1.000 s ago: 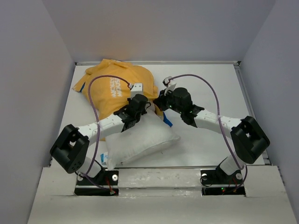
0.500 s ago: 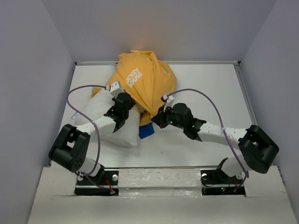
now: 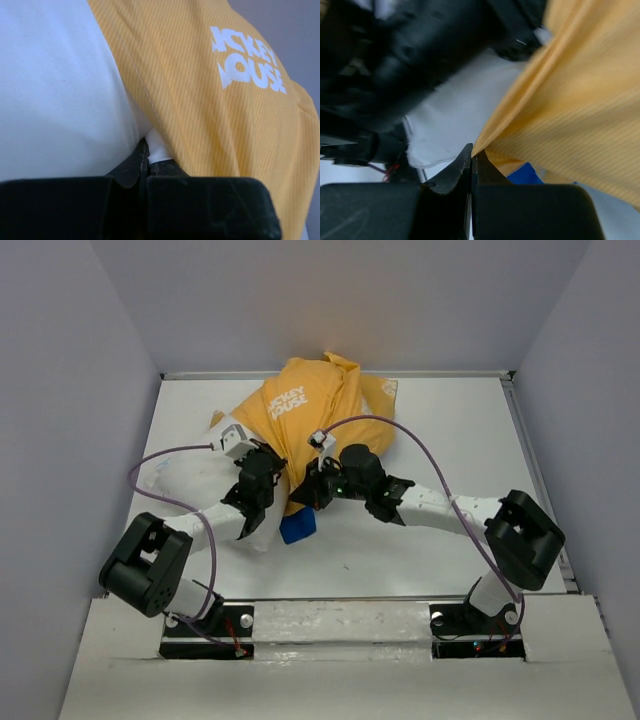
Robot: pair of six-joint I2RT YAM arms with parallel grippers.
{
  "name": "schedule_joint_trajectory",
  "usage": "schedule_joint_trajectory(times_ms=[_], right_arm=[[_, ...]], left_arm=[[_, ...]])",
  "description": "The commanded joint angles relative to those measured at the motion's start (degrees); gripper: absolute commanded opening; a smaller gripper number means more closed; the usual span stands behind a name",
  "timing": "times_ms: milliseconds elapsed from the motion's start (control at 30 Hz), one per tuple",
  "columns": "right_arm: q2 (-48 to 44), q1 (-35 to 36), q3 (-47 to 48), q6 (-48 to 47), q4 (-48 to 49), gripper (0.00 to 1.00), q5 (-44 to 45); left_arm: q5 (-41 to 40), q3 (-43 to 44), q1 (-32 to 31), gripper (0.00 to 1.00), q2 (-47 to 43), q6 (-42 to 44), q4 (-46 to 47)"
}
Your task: Put the pillow into the pillowcase
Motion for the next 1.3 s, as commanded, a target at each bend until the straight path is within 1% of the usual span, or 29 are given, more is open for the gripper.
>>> schedule_joint_trajectory(times_ms=[0, 67, 133, 167, 200, 233, 333, 400, 467, 500, 567, 600, 633, 667, 700, 733, 767, 800, 833, 867, 900, 933, 967, 1000, 1067, 1133, 1167, 1200, 1267], right_arm=[[-4.1, 10.9, 7.9, 3.2, 0.5, 0.0, -22.0], [-5.4, 14.0, 9.2, 1.2, -1.6, 0.0, -22.6], [-11.0, 13.8, 5.2, 0.5, -5.0, 0.0, -13.7], [-16.4, 10.1, 2.5, 0.1, -6.0, 0.0, -8.4], [-18.6, 6.6, -0.1, 1.1, -6.1, 0.0, -8.0], [-20.2, 2.6, -4.9, 2.5, -5.9, 0.0, -9.2], [-21.2, -9.3, -9.0, 5.3, -4.6, 0.0, -13.3], [-19.6, -11.8, -9.4, 5.4, -4.7, 0.0, -14.0], [-20.3, -13.1, -11.8, 6.4, -4.6, 0.0, -12.6], [-21.0, -13.9, -12.8, 6.3, -5.0, 0.27, -11.1], [-22.9, -18.2, -15.4, 6.9, -5.9, 0.57, -11.0], [-23.4, -20.0, -15.9, 7.2, -6.7, 0.77, -11.9], [-23.9, -21.9, -15.9, 7.1, -7.6, 0.81, -13.1], [-25.1, -24.3, -15.5, 6.8, -8.8, 0.84, -13.8], [-25.8, -24.9, -13.2, 4.8, -12.9, 0.9, -13.4], [-26.4, -24.9, -11.3, 3.2, -15.6, 0.91, -12.4], [-27.5, -24.9, -9.3, 0.7, -17.8, 0.91, -10.4], [-28.1, -24.9, -6.0, -0.2, -22.6, 0.92, -9.8], [-28.8, -24.9, -4.5, -1.1, -24.2, 0.93, -9.6], [-29.5, -24.9, -3.4, -1.9, -25.8, 0.94, -9.2], [-31.0, -24.9, -2.7, -2.5, -27.2, 0.96, -7.4], [-31.7, -25.4, -2.5, -2.7, -27.5, 0.98, -6.6], [-32.1, -25.4, -2.6, -2.7, -27.9, 0.98, -4.4], [-32.3, -25.9, -2.7, -2.4, -28.0, 0.98, -2.6], [-30.5, -27.4, -3.4, -1.4, -28.1, 0.93, 2.3], [-26.6, -28.0, -3.3, 0.0, -28.7, 0.74, 10.7], [-25.2, -28.7, -3.3, 0.3, -28.5, 0.63, 13.0], [-23.5, -28.7, -2.7, 1.1, -28.1, 0.54, 16.9], [-17.7, -28.7, -0.1, 1.3, -28.0, 0.47, 19.3]], left_arm=[[-4.9, 6.9, -1.9, 0.0, 5.0, -0.5, 11.6], [-5.1, 8.7, -2.4, 0.0, 6.5, -2.0, 11.0], [-5.8, 9.2, -2.6, 0.0, 5.8, -2.7, 10.3], [-6.0, 8.4, -2.7, 0.0, 3.5, -2.6, 10.3], [-6.4, 7.7, -3.3, 0.0, 2.0, -2.0, 10.1], [-7.0, 7.0, -4.1, 0.0, -1.4, -1.3, 9.5], [-10.8, 5.2, -9.8, 0.0, -4.8, -0.8, 9.3], [-12.3, 6.2, -12.4, 0.0, -3.7, -3.3, 9.5], [-10.1, 7.8, -14.6, 0.0, -0.7, -4.8, 11.3], [-8.8, 8.3, -15.7, 0.0, -0.5, -2.3, 11.6], [-8.3, 8.0, -18.8, 0.21, -3.2, 2.9, 11.4], [-7.3, 7.4, -19.5, 0.51, -4.9, 8.0, 10.7], [-6.2, 7.1, -19.9, 0.67, -7.4, 9.5, 5.5], [-4.6, 6.6, -20.1, 0.9, -13.2, 10.8, 1.6], [-1.2, 6.6, -20.2, 0.99, -16.3, 12.0, -2.4], [0.7, 7.2, -20.2, 0.99, -23.1, 12.5, -12.5], [5.3, 8.0, -20.1, 0.99, -26.8, 13.2, -17.8], [6.2, 9.0, -20.5, 0.99, -29.9, 13.6, -23.1], [6.5, 10.2, -20.6, 0.99, -35.8, 13.5, -34.6], [6.9, 12.5, -20.7, 0.99, -38.4, 13.6, -40.2], [5.1, 13.4, -20.7, 0.99, -40.2, 13.3, -45.2], [2.7, 14.8, -20.3, 0.99, -42.3, 12.0, -55.2], [-2.2, 15.2, -19.3, 0.99, -42.6, 11.6, -59.2], [-3.0, 15.0, -17.7, 0.99, -42.4, 11.3, -61.7], [-1.0, 14.1, -9.3, 0.99, -39.8, 12.7, -62.0], [6.6, 11.0, -1.9, 0.99, -35.6, 15.9, -56.4], [11.0, 10.2, 6.7, 0.99, -33.9, 16.7, -54.3], [19.0, 9.0, 10.5, 0.99, -32.5, 16.2, -52.9], [23.6, 8.0, 18.0, 0.99, -29.1, 15.4, -49.0]])
